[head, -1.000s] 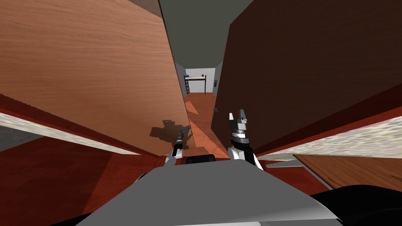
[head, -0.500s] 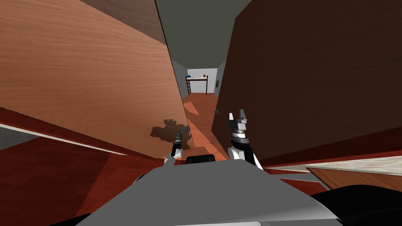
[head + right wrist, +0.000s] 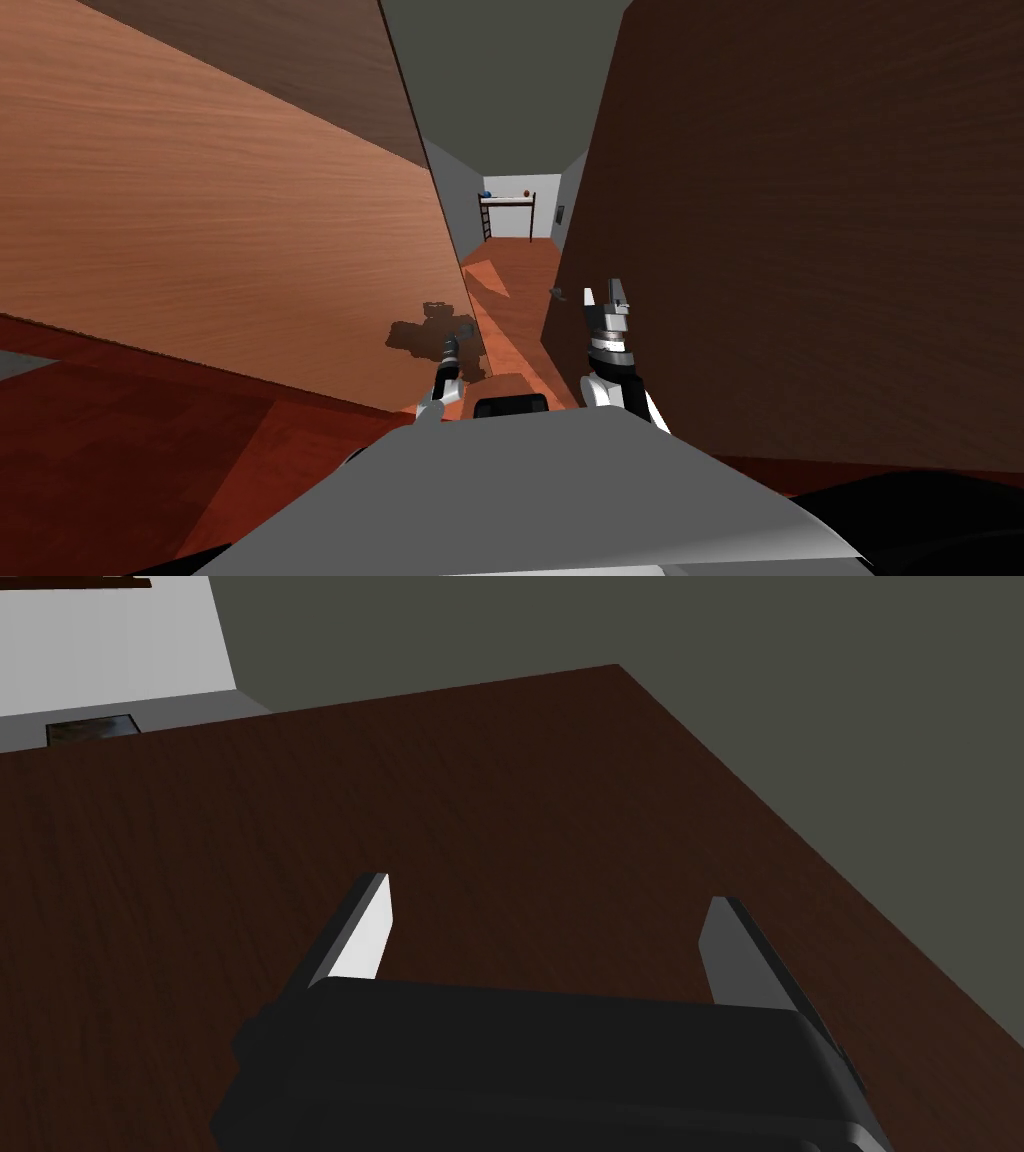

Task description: Push the door open

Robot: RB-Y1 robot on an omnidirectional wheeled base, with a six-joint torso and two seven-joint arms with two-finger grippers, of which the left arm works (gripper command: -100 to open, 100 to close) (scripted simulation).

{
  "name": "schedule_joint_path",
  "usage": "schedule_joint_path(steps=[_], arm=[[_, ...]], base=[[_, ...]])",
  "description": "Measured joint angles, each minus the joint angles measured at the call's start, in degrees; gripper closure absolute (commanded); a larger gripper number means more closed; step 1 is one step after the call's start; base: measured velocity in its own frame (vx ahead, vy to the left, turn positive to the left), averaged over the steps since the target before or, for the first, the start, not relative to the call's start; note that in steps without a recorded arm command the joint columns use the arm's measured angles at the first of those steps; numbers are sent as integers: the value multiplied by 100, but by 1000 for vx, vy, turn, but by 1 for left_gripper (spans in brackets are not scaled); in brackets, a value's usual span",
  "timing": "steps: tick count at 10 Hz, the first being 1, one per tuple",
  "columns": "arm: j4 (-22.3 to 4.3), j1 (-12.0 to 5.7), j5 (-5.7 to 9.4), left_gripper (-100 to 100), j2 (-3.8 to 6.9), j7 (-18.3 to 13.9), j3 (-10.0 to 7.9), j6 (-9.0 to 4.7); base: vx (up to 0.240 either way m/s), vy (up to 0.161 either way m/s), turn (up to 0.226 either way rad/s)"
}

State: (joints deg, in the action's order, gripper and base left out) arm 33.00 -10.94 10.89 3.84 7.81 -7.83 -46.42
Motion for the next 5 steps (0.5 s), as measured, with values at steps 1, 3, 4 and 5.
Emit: schedule_joint_path(steps=[1,3,4,5], arm=[[-76,-35,43,100,7,3,-75,-45],[-8,7,113,100,-34,57,-204,-39],[-6,2,146,100,-43,84,-267,-35],[-38,-8,182,100,-61,103,-332,-57]], base=[[193,-72,96],[165,-83,70],[171,-85,84],[157,-65,75]])
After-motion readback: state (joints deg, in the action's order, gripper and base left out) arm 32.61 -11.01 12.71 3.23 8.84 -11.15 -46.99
